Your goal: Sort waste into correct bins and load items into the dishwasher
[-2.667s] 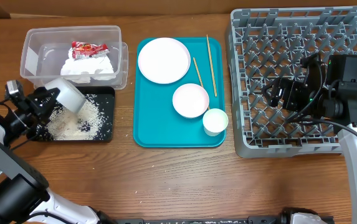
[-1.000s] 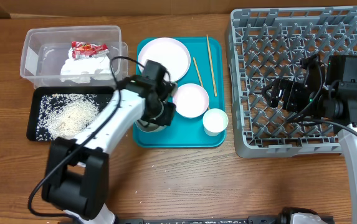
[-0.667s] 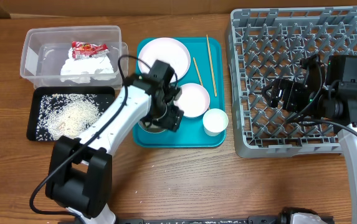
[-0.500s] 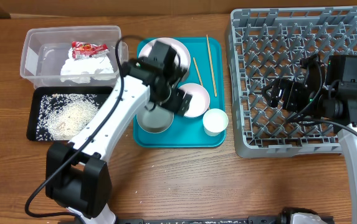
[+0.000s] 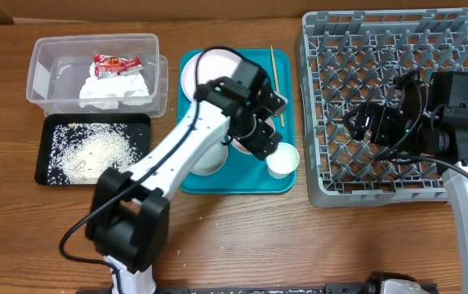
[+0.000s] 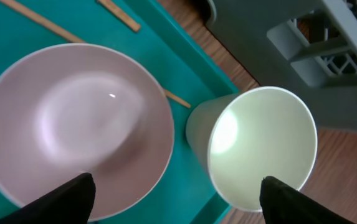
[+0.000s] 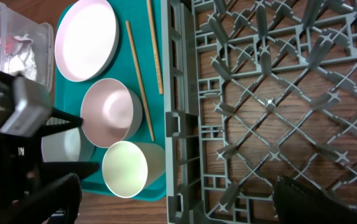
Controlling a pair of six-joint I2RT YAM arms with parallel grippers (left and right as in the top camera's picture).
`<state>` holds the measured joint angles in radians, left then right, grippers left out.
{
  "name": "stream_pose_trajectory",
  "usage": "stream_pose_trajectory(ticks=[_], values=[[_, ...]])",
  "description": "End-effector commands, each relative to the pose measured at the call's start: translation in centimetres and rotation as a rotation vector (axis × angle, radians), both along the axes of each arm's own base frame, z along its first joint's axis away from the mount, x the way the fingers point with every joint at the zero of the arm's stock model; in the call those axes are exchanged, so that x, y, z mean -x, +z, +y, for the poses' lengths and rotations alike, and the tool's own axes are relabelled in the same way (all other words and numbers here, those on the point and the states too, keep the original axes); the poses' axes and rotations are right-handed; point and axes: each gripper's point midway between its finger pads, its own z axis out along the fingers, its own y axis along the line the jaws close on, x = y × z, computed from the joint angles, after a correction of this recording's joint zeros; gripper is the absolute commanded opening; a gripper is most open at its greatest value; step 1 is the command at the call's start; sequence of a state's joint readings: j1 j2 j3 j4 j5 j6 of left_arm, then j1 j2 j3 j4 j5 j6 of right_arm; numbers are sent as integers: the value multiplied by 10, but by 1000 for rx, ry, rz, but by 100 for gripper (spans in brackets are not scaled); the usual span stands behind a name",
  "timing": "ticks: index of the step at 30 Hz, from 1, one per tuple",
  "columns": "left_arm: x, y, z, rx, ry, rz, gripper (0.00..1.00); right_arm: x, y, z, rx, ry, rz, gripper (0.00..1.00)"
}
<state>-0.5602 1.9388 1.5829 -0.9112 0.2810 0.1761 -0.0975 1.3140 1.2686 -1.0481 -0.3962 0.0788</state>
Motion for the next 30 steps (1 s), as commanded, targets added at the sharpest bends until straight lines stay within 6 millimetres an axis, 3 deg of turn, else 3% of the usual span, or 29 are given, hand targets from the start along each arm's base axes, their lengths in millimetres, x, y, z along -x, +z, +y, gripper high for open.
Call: stream_pose_trajectory(ticks=[1, 6, 11, 27, 30], values=[[4, -13, -8, -30, -50, 2, 82, -3, 5, 1, -8, 0, -16, 100], [14, -26, -16, -74, -79, 12, 74, -3, 5, 1, -8, 0, -17, 100], [19, -26, -22, -74, -86, 14, 48, -3, 5, 1, -8, 0, -16, 100], [25, -34, -19, -95, -60, 57, 32, -1, 4, 1, -9, 0, -6, 100], [24, -37, -19, -98, -56, 63, 25, -1, 4, 1, -9, 0, -6, 100]])
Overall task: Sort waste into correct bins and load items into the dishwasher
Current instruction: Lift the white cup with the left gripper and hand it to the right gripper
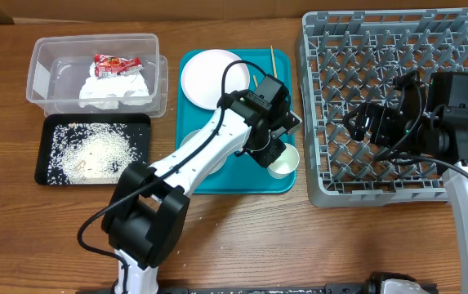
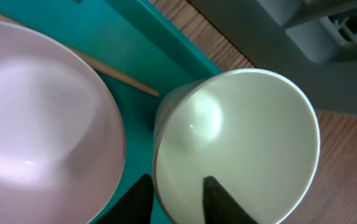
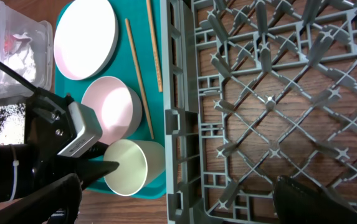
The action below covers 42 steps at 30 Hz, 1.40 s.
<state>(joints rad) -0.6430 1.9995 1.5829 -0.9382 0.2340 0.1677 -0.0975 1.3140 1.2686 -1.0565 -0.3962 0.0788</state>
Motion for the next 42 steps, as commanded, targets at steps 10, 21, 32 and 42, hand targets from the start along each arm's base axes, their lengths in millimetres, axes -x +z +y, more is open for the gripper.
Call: stream_pose_trajectory(ticks=[10, 21, 32, 42], values=[[-15, 18, 15, -5, 134, 55, 4, -2, 5, 1, -12, 0, -14, 100], [-45, 148, 73, 673, 235, 352, 4, -10, 44, 59, -371, 219, -119, 100], [-47, 203, 96, 1036, 246, 436, 4, -19, 71, 138, -652, 620, -261, 100], [-37, 212, 79, 1074, 208, 475, 4, -15, 94, 192, -665, 800, -396, 100]])
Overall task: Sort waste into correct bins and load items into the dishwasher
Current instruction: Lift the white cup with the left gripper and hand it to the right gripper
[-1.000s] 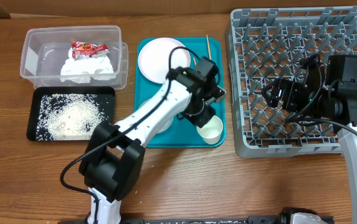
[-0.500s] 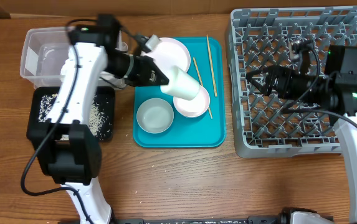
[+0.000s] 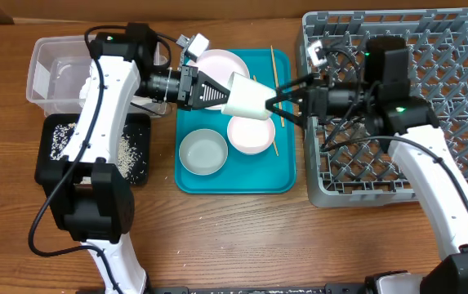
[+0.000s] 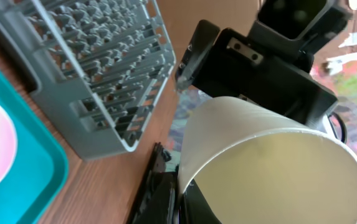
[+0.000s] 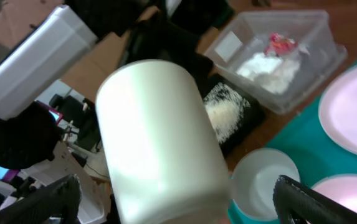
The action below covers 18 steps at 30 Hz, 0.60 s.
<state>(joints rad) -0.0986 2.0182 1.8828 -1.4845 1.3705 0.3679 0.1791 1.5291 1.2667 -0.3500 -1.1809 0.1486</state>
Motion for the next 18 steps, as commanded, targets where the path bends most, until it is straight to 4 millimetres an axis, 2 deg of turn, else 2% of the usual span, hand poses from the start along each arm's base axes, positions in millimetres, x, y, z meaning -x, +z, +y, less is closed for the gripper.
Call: stream_pose_trajectory(ticks=[1, 12, 18], values=[[5, 17, -6, 72, -14, -23, 4, 5, 14, 8, -36, 32, -6, 100], [5, 28, -10, 138, -18, -26, 4, 12, 13, 18, -33, 60, -10, 93], [5, 28, -11, 138, -19, -25, 4, 9, 12, 18, -26, 45, -16, 78]])
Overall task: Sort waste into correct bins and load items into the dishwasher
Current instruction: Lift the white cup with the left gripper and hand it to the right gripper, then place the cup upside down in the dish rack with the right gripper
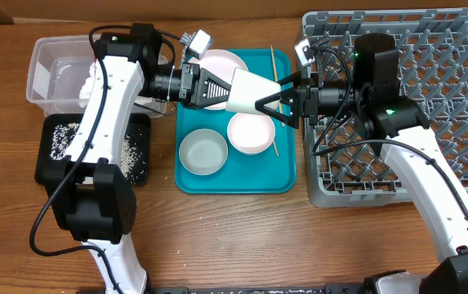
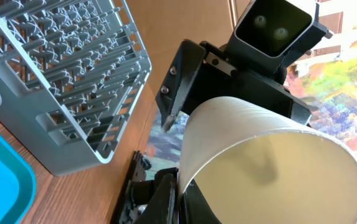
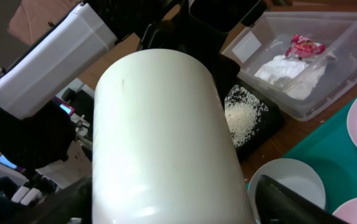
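A white paper cup [image 1: 246, 91] hangs on its side above the teal tray [image 1: 287, 175]. My left gripper [image 1: 221, 88] is shut on its rim, one finger inside and one outside, as the left wrist view shows at the cup's [image 2: 271, 162] lower edge. My right gripper [image 1: 270, 98] faces it from the right. In the right wrist view its open fingers straddle the cup's [image 3: 166, 137] closed end, very close to both sides. The grey dish rack [image 1: 381, 196] stands at the right.
On the tray lie a pink bowl [image 1: 251, 133], a grey-white bowl [image 1: 203, 152], a white plate [image 1: 217, 65] and chopsticks [image 1: 272, 61]. A clear bin [image 1: 54, 73] with wrappers and a black tray [image 1: 54, 151] of rice stand at the left.
The cup and my right gripper have come closer together. The right fingers now lie along the cup's sides and stand narrower apart. My left gripper still holds the rim.
My left gripper was open over the cup standing at the tray's front right corner, then shut on its rim. Later it held the cup sideways over the tray's middle with the right gripper facing it. Now the right fingers flank the cup's base.
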Controlling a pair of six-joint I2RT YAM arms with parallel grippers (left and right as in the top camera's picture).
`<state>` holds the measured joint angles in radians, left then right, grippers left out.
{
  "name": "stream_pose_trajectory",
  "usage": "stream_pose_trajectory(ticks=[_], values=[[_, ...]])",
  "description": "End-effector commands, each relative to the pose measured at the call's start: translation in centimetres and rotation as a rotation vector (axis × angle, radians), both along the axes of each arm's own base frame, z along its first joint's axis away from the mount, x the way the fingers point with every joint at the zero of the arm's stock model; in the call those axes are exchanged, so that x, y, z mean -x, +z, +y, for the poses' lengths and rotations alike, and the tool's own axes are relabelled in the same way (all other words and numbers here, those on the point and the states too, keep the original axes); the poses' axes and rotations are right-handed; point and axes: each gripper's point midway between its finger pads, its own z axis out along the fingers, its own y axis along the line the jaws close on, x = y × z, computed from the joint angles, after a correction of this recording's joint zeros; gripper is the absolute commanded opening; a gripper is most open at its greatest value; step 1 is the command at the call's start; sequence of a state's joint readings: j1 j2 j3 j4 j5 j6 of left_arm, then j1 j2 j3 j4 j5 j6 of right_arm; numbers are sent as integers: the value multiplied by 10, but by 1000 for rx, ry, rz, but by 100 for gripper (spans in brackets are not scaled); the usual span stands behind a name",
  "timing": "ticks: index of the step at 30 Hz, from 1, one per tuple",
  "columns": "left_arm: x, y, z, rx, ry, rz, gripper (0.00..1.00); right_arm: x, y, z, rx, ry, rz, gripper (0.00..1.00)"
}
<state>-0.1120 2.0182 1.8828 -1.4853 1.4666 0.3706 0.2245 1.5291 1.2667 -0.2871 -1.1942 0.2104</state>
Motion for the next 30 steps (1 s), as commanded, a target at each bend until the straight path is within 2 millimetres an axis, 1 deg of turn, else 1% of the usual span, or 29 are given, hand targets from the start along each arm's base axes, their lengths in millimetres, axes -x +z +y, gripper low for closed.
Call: stream_pose_trajectory(ticks=[1, 4, 5, 8, 9, 13, 14, 16, 17, 20, 21, 22, 23, 26, 28, 30], values=[[3, 11, -4, 42, -9, -33, 4, 1, 4, 1, -1, -1, -20, 76], [4, 11, -5, 38, -12, -35, 5, 0, 6, 1, -5, -1, -37, 68], [4, 10, -5, 34, -14, -35, 12, -1, 7, 2, -7, -1, -42, 64], [4, 7, -5, 16, -15, -37, 42, -2, 9, 2, -11, -4, -44, 54], [4, 6, -5, 12, -15, -38, 49, -3, 9, 1, -12, -10, -33, 52], [-2, 3, 3, -5, 4, -62, 67, -13, 8, -11, -12, -71, 41, 50], [-5, 1, 6, -16, 13, -77, 72, -18, 6, -18, -6, -108, 67, 50], [-12, -2, 13, -34, 32, -106, 77, -27, 0, -32, 19, -188, 109, 50], [-17, -5, 19, -50, 48, -121, 79, -33, -5, -42, 47, -252, 136, 50], [-29, -12, 38, -111, 94, -155, 81, -43, -22, -78, 154, -459, 217, 51], [-33, -16, 45, -150, 109, -165, 80, -43, -29, -94, 201, -541, 249, 52], [-36, -21, 52, -193, 121, -176, 77, -41, -33, -105, 238, -596, 272, 52], [-39, -26, 59, -253, 133, -191, 75, -37, -37, -119, 287, -667, 302, 52], [-47, -42, 75, -432, 154, -223, 74, -21, -44, -151, 426, -824, 375, 52], [-51, -52, 82, -545, 165, -229, 75, -8, -49, -166, 518, -890, 428, 54], [-54, -61, 89, -662, 172, -240, 76, 6, -57, -175, 594, -938, 503, 54]])
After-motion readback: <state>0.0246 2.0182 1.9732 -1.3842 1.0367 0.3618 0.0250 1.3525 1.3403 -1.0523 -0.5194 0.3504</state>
